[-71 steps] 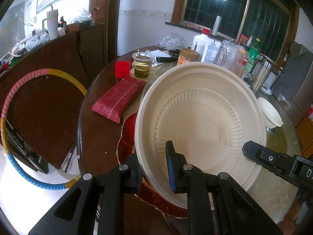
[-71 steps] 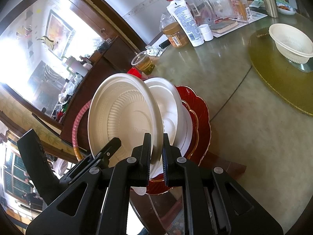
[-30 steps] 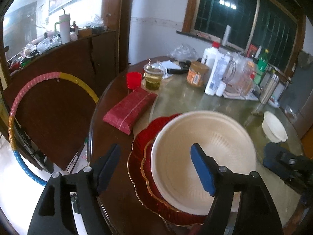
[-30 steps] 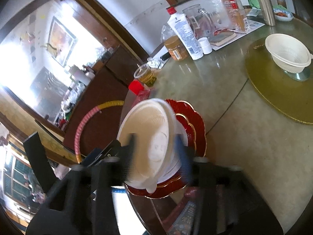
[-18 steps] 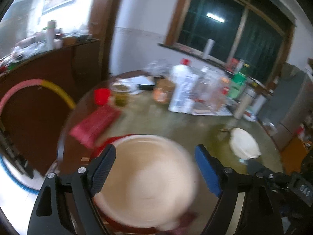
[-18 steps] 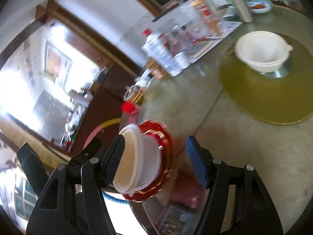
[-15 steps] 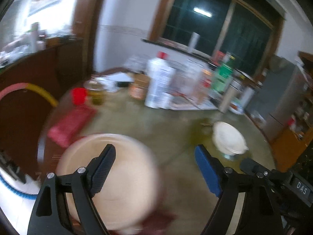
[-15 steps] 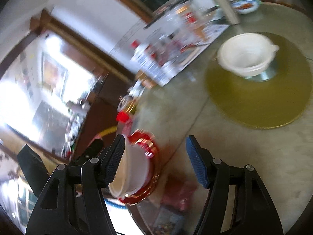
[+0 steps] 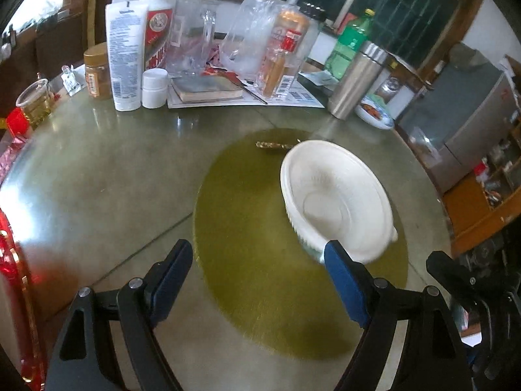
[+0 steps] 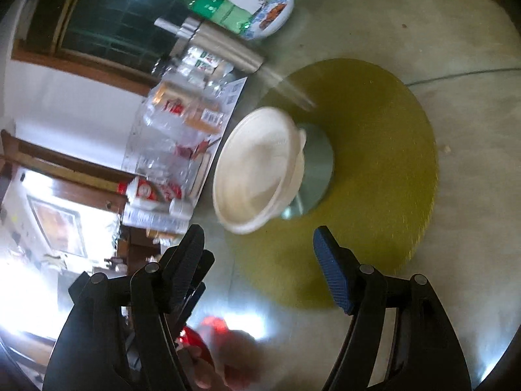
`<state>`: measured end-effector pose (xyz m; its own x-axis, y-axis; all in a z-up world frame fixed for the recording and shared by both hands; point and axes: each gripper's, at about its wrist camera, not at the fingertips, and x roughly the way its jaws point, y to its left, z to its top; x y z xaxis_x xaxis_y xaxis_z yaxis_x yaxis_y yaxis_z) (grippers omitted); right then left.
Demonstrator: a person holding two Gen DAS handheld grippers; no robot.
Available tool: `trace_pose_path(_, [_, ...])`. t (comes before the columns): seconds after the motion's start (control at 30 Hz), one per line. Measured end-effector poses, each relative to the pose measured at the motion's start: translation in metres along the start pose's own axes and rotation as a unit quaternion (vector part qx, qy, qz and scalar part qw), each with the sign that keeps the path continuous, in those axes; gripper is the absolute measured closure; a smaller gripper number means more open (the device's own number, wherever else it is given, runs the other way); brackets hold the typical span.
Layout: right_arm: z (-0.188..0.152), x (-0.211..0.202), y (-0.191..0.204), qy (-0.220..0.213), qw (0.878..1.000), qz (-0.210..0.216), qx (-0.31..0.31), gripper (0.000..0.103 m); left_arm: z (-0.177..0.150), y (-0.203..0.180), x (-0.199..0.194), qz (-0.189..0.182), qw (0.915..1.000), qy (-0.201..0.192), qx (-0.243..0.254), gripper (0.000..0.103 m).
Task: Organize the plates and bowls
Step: 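Move both open tools to the cream ribbed bowls on the lazy susan, then grasp a cream bowl rim with the left tool while the right tool grasps another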
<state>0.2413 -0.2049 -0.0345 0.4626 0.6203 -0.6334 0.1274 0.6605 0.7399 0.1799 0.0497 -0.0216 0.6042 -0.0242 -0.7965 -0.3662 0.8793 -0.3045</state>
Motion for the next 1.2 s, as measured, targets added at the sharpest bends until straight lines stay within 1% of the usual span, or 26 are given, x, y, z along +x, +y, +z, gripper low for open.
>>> trace_pose_path(0.1, [0.014,0.019,-0.007,0.016,1.0,-0.001,0.013,0.032,0.007,-0.005,0.011,0.002,1.0,0.003,-0.009,0.02])
trace_pose_path(0.3, [0.03,0.041,-0.007,0.019,1.0,-0.006,0.012,0.032,0.02,-0.014,0.031,0.015,0.9997,-0.004,-0.016,0.02])
trace_pose_path(0.43, [0.037,0.05,-0.002,0.016,0.999,-0.036,-0.008,0.033,0.024,-0.021,0.053,0.032,0.9995,0.001,-0.007,0.021])
trace_pose_path(0.47, [0.038,0.053,-0.003,0.016,0.999,-0.044,-0.009,0.035,0.025,-0.022,0.056,0.036,0.9994,0.001,-0.001,0.021])
trace_pose_path(0.5, [0.039,0.057,-0.003,0.019,0.998,-0.051,-0.013,0.048,0.025,-0.024,0.06,0.041,0.9991,0.002,0.006,0.022])
trace_pose_path(0.53, [0.04,0.06,-0.003,0.021,0.997,-0.065,-0.018,0.067,0.024,-0.025,0.063,0.046,0.9989,0.003,0.011,0.027])
trace_pose_path(0.57, [0.04,0.062,-0.004,0.022,0.996,-0.08,-0.024,0.077,0.023,-0.027,0.067,0.056,0.9982,0.004,0.021,0.043])
trace_pose_path(0.6, [0.039,0.062,-0.004,0.022,0.996,-0.086,-0.031,0.09,0.021,-0.03,0.072,0.067,0.997,0.011,0.036,0.054])
trace_pose_path(0.63, [0.038,0.062,-0.003,0.022,0.996,-0.075,-0.036,0.091,0.02,-0.032,0.074,0.064,0.9967,0.013,0.048,0.071])
trace_pose_path(0.67, [0.037,0.061,0.0,0.024,0.996,-0.075,-0.046,0.091,0.018,-0.036,0.074,0.058,0.996,0.012,0.068,0.086])
trace_pose_path(0.7, [0.035,0.061,0.004,0.022,0.995,-0.084,-0.054,0.091,0.017,-0.039,0.073,0.058,0.9953,0.013,0.076,0.086])
trace_pose_path(0.73, [0.032,0.058,0.006,0.017,0.994,-0.09,-0.063,0.091,0.015,-0.039,0.071,0.061,0.9952,0.016,0.074,0.086])
trace_pose_path(0.8, [0.028,0.053,0.005,0.019,0.994,-0.084,-0.063,0.091,0.013,-0.037,0.066,0.056,0.9956,0.016,0.073,0.086])
trace_pose_path(0.93, [0.014,0.038,0.004,0.012,0.995,-0.078,-0.067,0.091,0.003,-0.038,0.05,0.055,0.9945,0.008,0.089,0.087])
trace_pose_path(1.07, [-0.008,0.012,0.007,-0.006,0.994,-0.074,-0.08,0.091,-0.01,-0.038,0.026,0.048,0.9933,-0.008,0.105,0.086])
trace_pose_path(1.2, [-0.035,-0.016,0.008,-0.031,0.992,-0.08,-0.092,0.091,-0.024,-0.038,0.004,0.035,0.9919,-0.019,0.12,0.086])
